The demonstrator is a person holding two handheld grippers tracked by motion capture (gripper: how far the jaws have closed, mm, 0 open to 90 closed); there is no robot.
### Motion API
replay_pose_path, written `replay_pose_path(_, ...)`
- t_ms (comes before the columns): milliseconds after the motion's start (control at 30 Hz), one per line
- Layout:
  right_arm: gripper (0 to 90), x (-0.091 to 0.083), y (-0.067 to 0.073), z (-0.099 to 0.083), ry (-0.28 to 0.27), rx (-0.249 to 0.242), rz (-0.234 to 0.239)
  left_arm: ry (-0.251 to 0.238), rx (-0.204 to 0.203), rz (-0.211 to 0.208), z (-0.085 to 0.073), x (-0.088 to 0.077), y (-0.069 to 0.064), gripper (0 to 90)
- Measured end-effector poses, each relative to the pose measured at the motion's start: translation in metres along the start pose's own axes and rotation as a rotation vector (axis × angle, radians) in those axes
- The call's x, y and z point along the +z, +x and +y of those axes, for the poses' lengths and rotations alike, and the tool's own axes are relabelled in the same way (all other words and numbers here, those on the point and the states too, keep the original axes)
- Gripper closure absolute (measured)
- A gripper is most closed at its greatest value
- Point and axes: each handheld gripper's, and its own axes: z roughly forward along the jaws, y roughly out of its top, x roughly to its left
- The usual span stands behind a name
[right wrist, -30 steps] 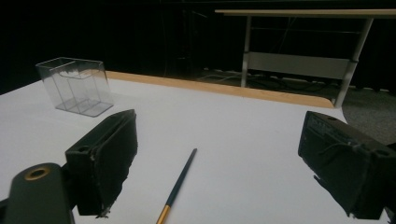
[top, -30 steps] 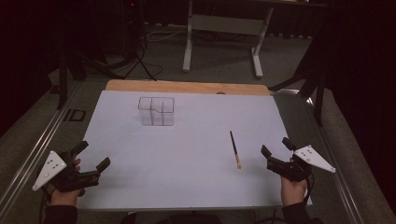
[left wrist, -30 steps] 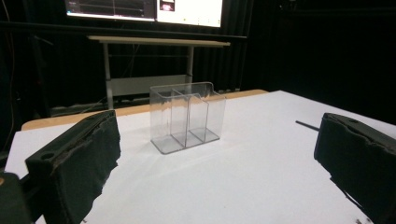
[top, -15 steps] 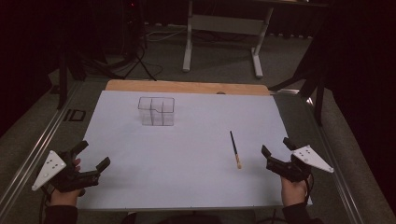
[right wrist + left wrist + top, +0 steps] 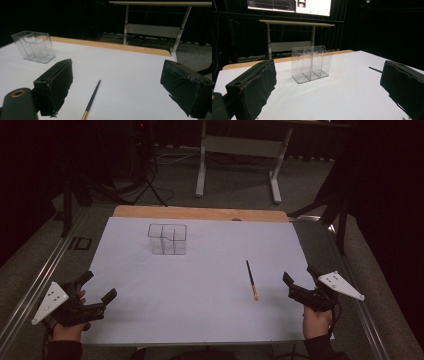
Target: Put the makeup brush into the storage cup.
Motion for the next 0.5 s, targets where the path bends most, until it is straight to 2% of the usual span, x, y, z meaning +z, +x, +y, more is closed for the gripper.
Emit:
replay_pose_path(67, 10.8, 0.002, 0.001, 0.003, 0.002, 0.001, 0.008, 0.000, 0.001, -0.001, 0.000, 0.000, 0.000, 0.7)
replay_pose_path(200, 10.8, 0.009, 0.007, 0.008, 0.046, -0.024, 0.001, -0.002, -0.001, 0.003, 0.001, -0.001, 0.000, 0.8)
replay_pose_path(500, 10.9, 0.027, 0.015, 0.019, 0.094, 0.004, 0.053, 0.002, -0.006, -0.001, 0.000, 0.000, 0.000, 0.8)
